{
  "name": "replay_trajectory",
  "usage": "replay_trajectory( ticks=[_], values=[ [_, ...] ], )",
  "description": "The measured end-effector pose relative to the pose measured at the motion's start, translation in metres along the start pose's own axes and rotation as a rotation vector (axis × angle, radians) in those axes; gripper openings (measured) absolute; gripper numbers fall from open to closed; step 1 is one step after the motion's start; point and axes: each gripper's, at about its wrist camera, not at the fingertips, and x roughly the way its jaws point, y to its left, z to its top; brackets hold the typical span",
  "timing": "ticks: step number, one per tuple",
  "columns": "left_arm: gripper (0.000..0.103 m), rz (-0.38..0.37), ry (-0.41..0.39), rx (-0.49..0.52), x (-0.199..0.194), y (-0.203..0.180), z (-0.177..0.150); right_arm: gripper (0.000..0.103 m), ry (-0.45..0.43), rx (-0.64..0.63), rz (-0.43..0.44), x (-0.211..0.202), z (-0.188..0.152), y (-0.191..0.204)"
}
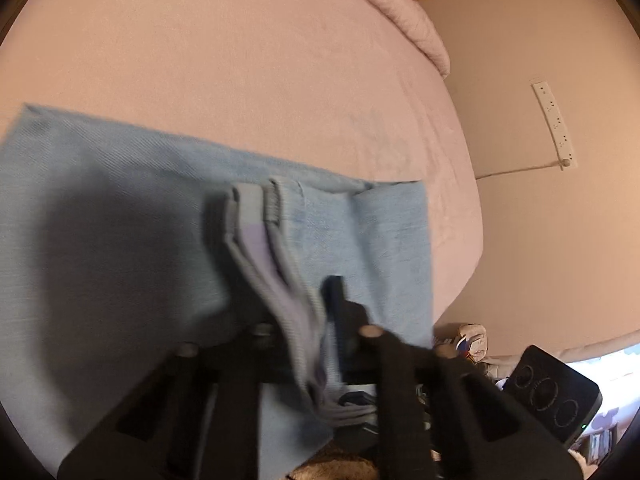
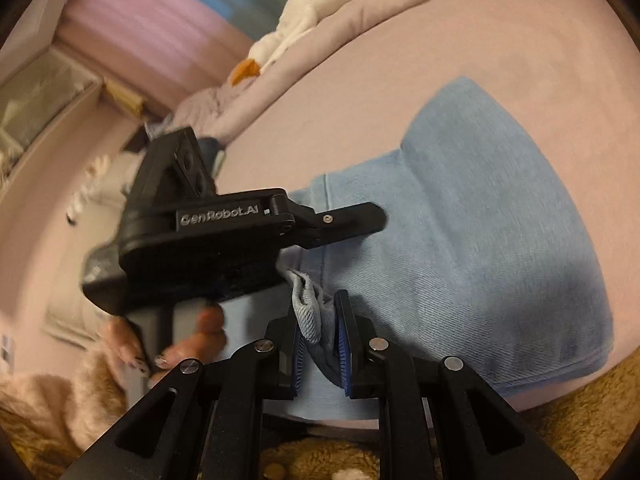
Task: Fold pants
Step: 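Grasp the jeans side seam with the left gripper and lift it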
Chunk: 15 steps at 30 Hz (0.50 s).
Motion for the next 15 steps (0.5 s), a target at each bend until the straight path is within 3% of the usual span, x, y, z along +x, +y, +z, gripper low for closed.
replay_trajectory(
  ticks=[5, 8, 9, 11, 15],
  values=[
    [0.007, 0.103, -0.095, 0.098, -0.062, -0.001, -0.004, 0.017, 0.030, -0.064, 0.123, 0.000, 0.002, 0.037],
    [0.007, 0.204, -0.111, 0.131, -0.072, 0.019, -0.009, 0.019, 0.078, -0.102, 0.138, 0.017, 0.002, 0.054],
    [0.007, 0.225, -0.089, 0.116, -0.064, 0.026, -0.010, 0.021, 0.102, -0.110, 0.123, 0.027, 0.005, 0.056],
    [0.008, 0.240, -0.052, 0.089, -0.051, 0.041, -0.011, 0.036, 0.142, -0.110, 0.055, 0.036, 0.003, 0.057],
    [0.009, 0.265, -0.050, 0.103, -0.044, 0.049, -0.012, 0.040, 0.110, -0.072, -0.042, 0.026, 0.015, 0.046]
  ],
)
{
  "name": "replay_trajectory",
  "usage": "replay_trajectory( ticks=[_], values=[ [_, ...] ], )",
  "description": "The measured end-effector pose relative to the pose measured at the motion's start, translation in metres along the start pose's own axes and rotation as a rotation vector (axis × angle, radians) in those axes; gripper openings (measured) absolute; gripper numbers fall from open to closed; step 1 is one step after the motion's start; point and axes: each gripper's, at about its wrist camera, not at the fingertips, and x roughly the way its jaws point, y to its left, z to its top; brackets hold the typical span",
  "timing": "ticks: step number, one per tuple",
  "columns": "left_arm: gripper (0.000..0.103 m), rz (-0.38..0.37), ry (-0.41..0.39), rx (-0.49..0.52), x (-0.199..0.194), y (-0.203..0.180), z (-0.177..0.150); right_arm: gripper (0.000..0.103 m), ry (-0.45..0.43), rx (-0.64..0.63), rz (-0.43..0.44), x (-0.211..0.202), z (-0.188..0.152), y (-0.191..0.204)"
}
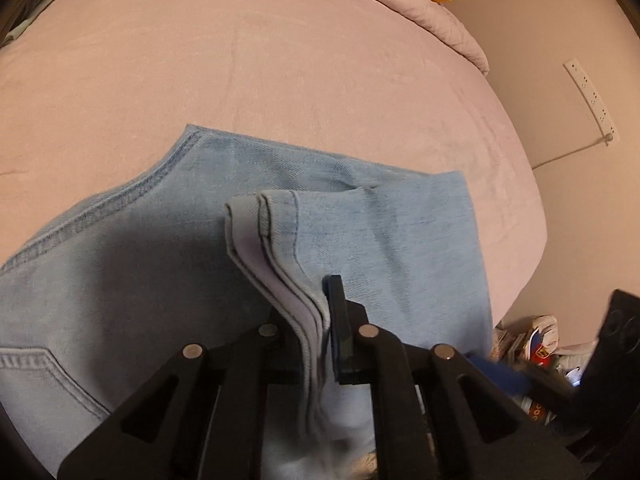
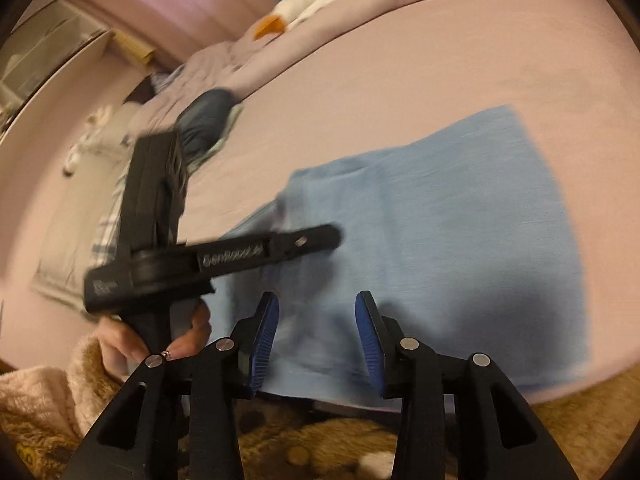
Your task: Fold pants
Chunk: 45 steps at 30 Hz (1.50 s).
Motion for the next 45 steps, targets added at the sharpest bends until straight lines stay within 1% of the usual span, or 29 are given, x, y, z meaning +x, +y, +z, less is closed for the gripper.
replay_trajectory(
  ticks=[1, 4, 5, 6, 7, 8, 9, 11, 13, 16, 18, 19, 22, 25, 27, 29, 31, 34, 38, 41, 45],
  values=[
    [0.009, 0.001, 0.004, 0.005, -0.001, 0.000, 0.001, 0.041, -0.026, 0.011, -0.029, -0.014, -0.004, -0.007],
    [0.008, -0.011, -0.014, 0.031, -0.008, -0.005, 0.004, 0.043, -0.116, 0.057, -0.159, -0.045, -0.005, -0.030],
    [0.008, -0.012, -0.020, 0.033, -0.009, -0.006, 0.005, 0.043, -0.135, 0.067, -0.214, -0.051, -0.004, -0.038],
    [0.009, -0.008, -0.018, 0.035, -0.008, -0.006, 0.005, 0.042, -0.134, 0.077, -0.257, -0.056, -0.010, -0.051],
    [0.009, 0.002, -0.012, 0.034, -0.007, -0.006, 0.001, 0.041, -0.127, 0.097, -0.311, -0.054, -0.011, -0.058],
    [0.012, 0.018, 0.002, 0.031, -0.002, -0.002, 0.000, 0.033, -0.114, 0.109, -0.331, -0.051, -0.011, -0.065],
    [0.013, 0.026, 0.014, 0.026, 0.003, 0.000, -0.001, 0.028, -0.097, 0.126, -0.332, -0.049, -0.016, -0.071],
    [0.013, 0.009, 0.007, 0.012, 0.002, 0.004, -0.004, 0.024, -0.043, 0.187, -0.330, -0.036, -0.022, -0.085],
    [0.015, 0.017, 0.013, 0.017, -0.002, 0.005, -0.005, 0.018, -0.040, 0.177, -0.364, -0.025, -0.022, -0.084],
    [0.016, 0.040, 0.013, 0.031, -0.008, 0.005, -0.011, 0.018, -0.051, 0.152, -0.394, -0.025, -0.019, -0.076],
    [0.018, 0.055, 0.007, 0.048, -0.010, 0.002, -0.017, 0.018, -0.050, 0.128, -0.411, -0.016, -0.004, -0.071],
    [0.018, 0.060, 0.007, 0.050, -0.011, 0.003, -0.021, 0.018, -0.055, 0.114, -0.417, -0.021, -0.004, -0.073],
    [0.018, 0.058, 0.007, 0.035, -0.013, 0.007, -0.028, 0.018, -0.075, 0.082, -0.429, -0.008, 0.023, -0.075],
    [0.018, 0.067, 0.009, 0.029, -0.013, 0.007, -0.030, 0.018, -0.081, 0.086, -0.433, 0.001, 0.039, -0.080],
    [0.018, 0.076, 0.009, 0.027, -0.015, 0.007, -0.034, 0.018, -0.083, 0.078, -0.464, 0.010, 0.054, -0.079],
    [0.019, 0.079, 0.012, 0.025, -0.014, 0.004, -0.037, 0.018, -0.113, 0.047, -0.514, 0.014, 0.062, -0.076],
    [0.019, 0.077, 0.017, 0.021, -0.012, 0.004, -0.040, 0.018, -0.096, 0.042, -0.544, 0.020, 0.068, -0.077],
    [0.019, 0.070, 0.016, 0.013, -0.012, 0.004, -0.043, 0.018, -0.100, 0.027, -0.570, 0.021, 0.067, -0.075],
    [0.019, 0.073, 0.013, 0.012, -0.011, 0.005, -0.044, 0.018, -0.106, 0.000, -0.603, 0.014, 0.054, -0.072],
    [0.019, 0.082, 0.008, 0.010, -0.011, 0.004, -0.046, 0.018, -0.101, 0.007, -0.612, 0.010, 0.043, -0.070],
    [0.020, 0.086, 0.003, 0.006, -0.012, 0.004, -0.048, 0.018, -0.097, -0.025, -0.632, 0.001, 0.023, -0.064]
  ],
)
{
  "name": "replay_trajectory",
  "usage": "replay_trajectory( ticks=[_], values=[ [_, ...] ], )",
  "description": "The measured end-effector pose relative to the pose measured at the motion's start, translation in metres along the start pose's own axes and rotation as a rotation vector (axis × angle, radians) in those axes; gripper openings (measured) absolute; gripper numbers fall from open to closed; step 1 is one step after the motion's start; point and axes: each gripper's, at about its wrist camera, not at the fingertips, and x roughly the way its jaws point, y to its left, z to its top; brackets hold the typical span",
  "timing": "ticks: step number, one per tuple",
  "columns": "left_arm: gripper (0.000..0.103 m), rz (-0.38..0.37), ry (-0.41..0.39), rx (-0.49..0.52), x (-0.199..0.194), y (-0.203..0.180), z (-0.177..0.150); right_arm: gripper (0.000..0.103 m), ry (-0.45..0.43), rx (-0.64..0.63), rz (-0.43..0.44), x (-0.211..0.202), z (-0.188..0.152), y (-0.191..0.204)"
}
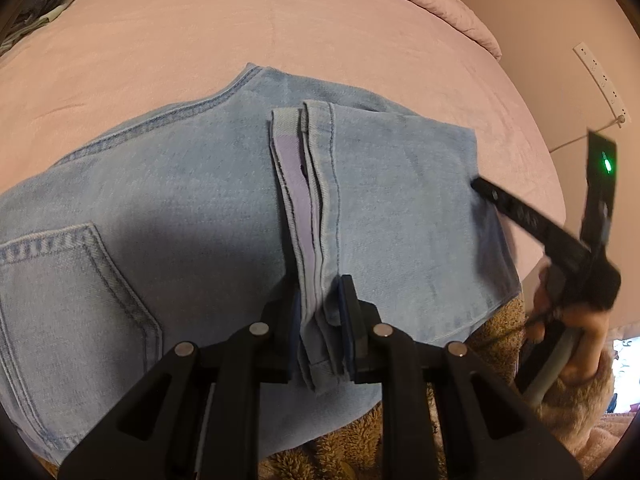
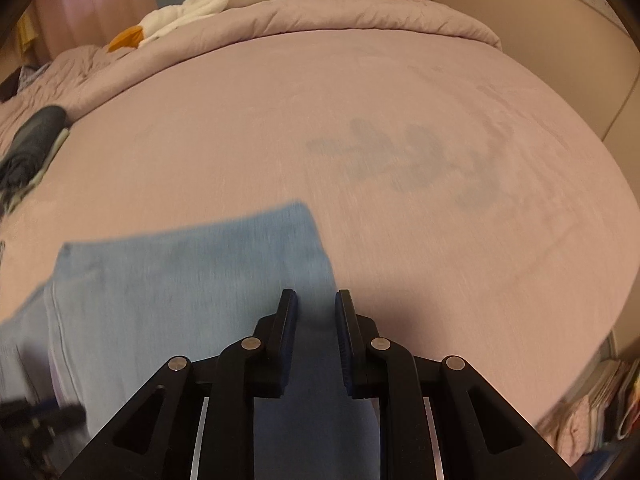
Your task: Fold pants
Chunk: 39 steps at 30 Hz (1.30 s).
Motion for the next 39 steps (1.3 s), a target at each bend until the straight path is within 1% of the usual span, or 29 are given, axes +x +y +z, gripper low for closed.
replay_trajectory(
  ticks=[3, 6, 10, 14, 17, 20, 23, 25, 27, 29, 30, 31, 33, 34, 36, 39],
  values=[
    [0.020, -0.002, -0.002, -0.011, -0.002, 0.004, -0.004, 0.018, 0.005, 0.003, 0.007, -0.012, -0.016, -0.008],
    [0.020, -0.002, -0.001, -0.020, -0.003, 0.006, -0.006, 0.018, 0.018, 0.015, 0.009, -0.015, -0.021, -0.004],
    [0.020, 0.001, -0.001, -0.032, -0.006, 0.008, -0.011, 0.018, 0.042, 0.022, 0.046, -0.026, -0.041, -0.010],
    [0.020, 0.001, 0.002, -0.037, -0.009, 0.011, -0.014, 0.018, 0.029, 0.007, 0.045, -0.037, -0.055, -0.012],
    [0.018, -0.008, 0.003, -0.054, -0.013, 0.016, -0.019, 0.018, 0.031, 0.010, 0.038, -0.041, -0.057, -0.011],
    [0.018, -0.029, 0.008, -0.049, -0.019, 0.021, -0.026, 0.018, 0.040, 0.012, 0.030, -0.038, -0.056, -0.010],
    [0.019, -0.059, 0.002, -0.053, -0.025, 0.029, -0.031, 0.018, 0.050, 0.012, 0.013, -0.036, -0.056, -0.007],
    [0.026, -0.070, -0.018, -0.053, -0.032, 0.034, -0.035, 0.019, 0.060, 0.031, 0.008, -0.036, -0.056, -0.008],
    [0.040, -0.067, -0.048, -0.044, -0.040, 0.039, -0.038, 0.019, 0.079, 0.066, 0.016, -0.032, -0.050, -0.011],
    [0.047, -0.078, -0.069, -0.032, -0.048, 0.044, -0.041, 0.020, 0.105, 0.088, 0.013, -0.029, -0.046, -0.012],
    [0.052, -0.093, -0.076, -0.025, -0.053, 0.047, -0.042, 0.020, 0.121, 0.103, 0.007, -0.027, -0.043, -0.013],
    [0.056, -0.111, -0.087, -0.017, -0.059, 0.049, -0.042, 0.021, 0.136, 0.121, 0.000, -0.025, -0.039, -0.013],
    [0.070, -0.142, -0.123, 0.000, -0.072, 0.053, -0.041, 0.022, 0.161, 0.147, -0.018, -0.021, -0.033, -0.012],
    [0.073, -0.152, -0.143, 0.012, -0.078, 0.055, -0.039, 0.023, 0.169, 0.156, -0.027, -0.020, -0.031, -0.011],
    [0.082, -0.158, -0.171, 0.036, -0.089, 0.058, -0.036, 0.024, 0.172, 0.184, -0.030, -0.018, -0.029, -0.013],
    [0.091, -0.152, -0.202, 0.058, -0.098, 0.061, -0.029, 0.024, 0.159, 0.218, -0.006, -0.018, -0.030, -0.019]
  ],
)
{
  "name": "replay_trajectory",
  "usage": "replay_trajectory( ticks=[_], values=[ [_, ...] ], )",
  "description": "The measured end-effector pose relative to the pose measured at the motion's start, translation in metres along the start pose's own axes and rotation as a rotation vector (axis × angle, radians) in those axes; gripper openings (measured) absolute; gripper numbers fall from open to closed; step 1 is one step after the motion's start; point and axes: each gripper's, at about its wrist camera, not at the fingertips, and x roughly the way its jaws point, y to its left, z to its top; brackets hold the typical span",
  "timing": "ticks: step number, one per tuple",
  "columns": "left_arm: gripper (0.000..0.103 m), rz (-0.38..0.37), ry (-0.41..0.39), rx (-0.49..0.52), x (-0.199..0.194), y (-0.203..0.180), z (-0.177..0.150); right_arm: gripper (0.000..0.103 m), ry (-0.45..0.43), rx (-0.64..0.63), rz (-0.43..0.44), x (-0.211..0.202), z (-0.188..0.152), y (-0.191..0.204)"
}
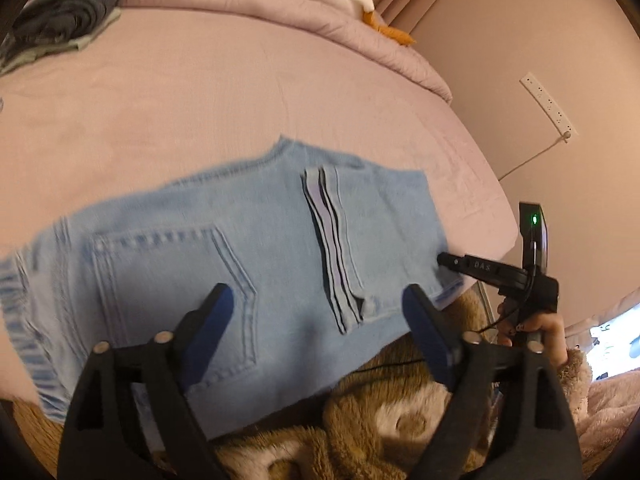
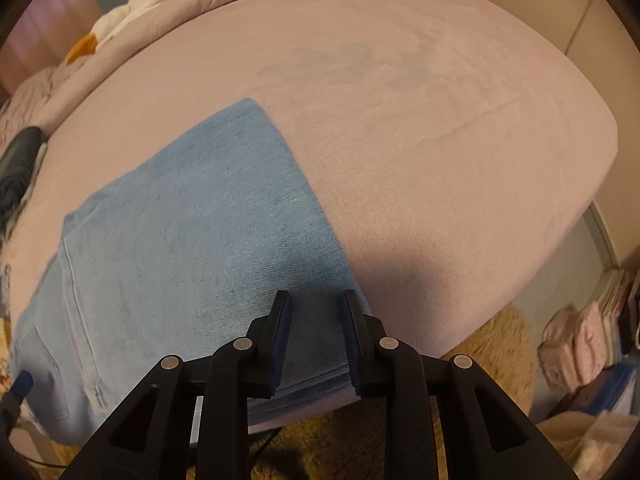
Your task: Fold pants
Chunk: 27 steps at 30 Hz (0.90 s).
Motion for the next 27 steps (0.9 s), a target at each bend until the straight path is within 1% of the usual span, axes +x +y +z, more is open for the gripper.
replay_trajectory(
  ticks=[4, 6, 7, 9, 10, 11, 12, 13, 14, 15, 17, 21, 23, 25, 27],
  values=[
    [0.095, 0.021, -0.036, -0.011, -0.004, 0.004, 0.000, 0.026, -0.017, 0.030, 0.044, 0.000, -0.001, -0.010],
    [0.097, 0.053, -0.050, -0.039, -0.005, 0.009, -0.001, 0.031, -0.026, 0.022, 0.053, -0.001, -0.003, -0.008],
    [0.097, 0.070, -0.058, -0.056, -0.003, 0.011, 0.001, 0.036, -0.028, 0.008, 0.054, 0.000, -0.003, -0.006],
    [0.097, 0.116, -0.069, -0.090, -0.005, 0.013, 0.001, 0.052, -0.026, -0.044, 0.066, 0.000, 0.000, 0.000],
    [0.097, 0.143, -0.076, -0.103, -0.007, 0.012, 0.002, 0.075, -0.022, -0.073, 0.094, 0.003, 0.002, 0.004],
    [0.097, 0.174, -0.094, -0.119, -0.012, 0.012, 0.001, 0.098, -0.010, -0.110, 0.143, 0.006, 0.004, 0.011],
    [0.097, 0.201, -0.118, -0.132, -0.018, 0.012, 0.000, 0.103, 0.006, -0.151, 0.165, 0.010, 0.006, 0.018],
    [0.097, 0.225, -0.137, -0.144, -0.025, 0.013, -0.001, 0.103, 0.014, -0.193, 0.131, 0.014, 0.007, 0.026],
    [0.097, 0.253, -0.156, -0.161, -0.032, 0.014, -0.003, 0.103, 0.001, -0.247, 0.062, 0.017, 0.006, 0.036],
    [0.097, 0.282, -0.174, -0.184, -0.041, 0.016, -0.005, 0.103, -0.020, -0.275, 0.031, 0.017, 0.006, 0.043],
    [0.098, 0.326, -0.201, -0.226, -0.052, 0.022, -0.009, 0.103, -0.043, -0.284, 0.019, 0.017, 0.006, 0.046],
    [0.099, 0.406, -0.222, -0.300, -0.070, 0.041, -0.021, 0.103, -0.032, -0.278, 0.026, 0.010, 0.006, 0.046],
    [0.099, 0.430, -0.227, -0.342, -0.078, 0.053, -0.027, 0.103, -0.034, -0.297, 0.035, 0.003, 0.005, 0.048],
    [0.099, 0.452, -0.242, -0.375, -0.087, 0.066, -0.033, 0.103, -0.059, -0.313, 0.033, -0.005, 0.002, 0.051],
    [0.101, 0.464, -0.243, -0.394, -0.091, 0.077, -0.034, 0.103, -0.107, -0.335, 0.019, -0.017, 0.002, 0.056]
  ],
)
